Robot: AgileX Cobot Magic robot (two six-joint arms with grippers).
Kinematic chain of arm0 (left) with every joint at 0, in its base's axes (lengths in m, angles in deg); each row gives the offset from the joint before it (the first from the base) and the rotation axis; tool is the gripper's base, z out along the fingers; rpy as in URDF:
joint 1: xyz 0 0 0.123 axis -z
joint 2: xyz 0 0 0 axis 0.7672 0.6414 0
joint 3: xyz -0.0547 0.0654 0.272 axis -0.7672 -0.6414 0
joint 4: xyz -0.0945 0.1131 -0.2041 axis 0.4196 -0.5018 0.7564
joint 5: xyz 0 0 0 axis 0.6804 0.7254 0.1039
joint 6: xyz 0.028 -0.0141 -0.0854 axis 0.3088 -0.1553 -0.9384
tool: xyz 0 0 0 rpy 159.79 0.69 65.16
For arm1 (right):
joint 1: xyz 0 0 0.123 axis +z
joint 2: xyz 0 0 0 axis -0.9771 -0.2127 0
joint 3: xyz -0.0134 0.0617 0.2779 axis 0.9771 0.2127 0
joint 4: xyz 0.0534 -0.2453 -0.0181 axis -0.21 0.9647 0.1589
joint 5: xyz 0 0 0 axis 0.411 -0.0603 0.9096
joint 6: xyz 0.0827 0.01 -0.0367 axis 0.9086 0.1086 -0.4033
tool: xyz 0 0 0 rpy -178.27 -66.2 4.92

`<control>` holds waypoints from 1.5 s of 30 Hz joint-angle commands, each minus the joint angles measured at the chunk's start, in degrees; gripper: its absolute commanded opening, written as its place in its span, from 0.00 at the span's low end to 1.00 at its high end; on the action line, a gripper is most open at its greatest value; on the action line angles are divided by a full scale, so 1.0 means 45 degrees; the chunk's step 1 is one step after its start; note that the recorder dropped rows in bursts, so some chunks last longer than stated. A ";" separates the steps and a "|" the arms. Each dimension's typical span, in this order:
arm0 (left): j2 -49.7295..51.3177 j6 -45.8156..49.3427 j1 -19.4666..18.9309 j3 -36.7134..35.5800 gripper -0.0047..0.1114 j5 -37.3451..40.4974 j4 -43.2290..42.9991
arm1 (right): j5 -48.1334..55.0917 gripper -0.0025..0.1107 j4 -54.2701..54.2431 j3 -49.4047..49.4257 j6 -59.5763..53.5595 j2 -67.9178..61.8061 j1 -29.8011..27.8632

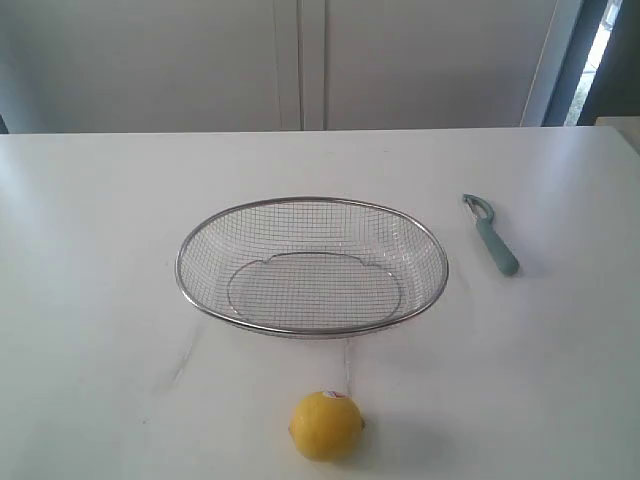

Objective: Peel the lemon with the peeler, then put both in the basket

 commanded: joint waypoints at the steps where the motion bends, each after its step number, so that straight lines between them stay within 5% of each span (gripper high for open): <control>1: -0.0063 -0.0066 -0.0024 0.0000 0.04 -0.0040 0.0081 | -0.0094 0.02 0.0033 0.0031 0.0017 0.0071 0.0025; 17: -0.0063 -0.0066 -0.0024 0.0000 0.04 -0.0040 0.0081 | -0.0119 0.02 0.0033 0.0031 0.0017 0.0071 0.0025; 28: -0.0063 -0.0066 -0.0024 0.0000 0.04 -0.0040 0.0081 | -0.4860 0.02 0.0033 0.0031 0.0017 0.0071 0.0025; 45: -0.0063 -0.0066 -0.0024 0.0000 0.04 -0.0063 0.0081 | -0.8318 0.02 0.0033 0.0031 0.0434 0.0071 0.0025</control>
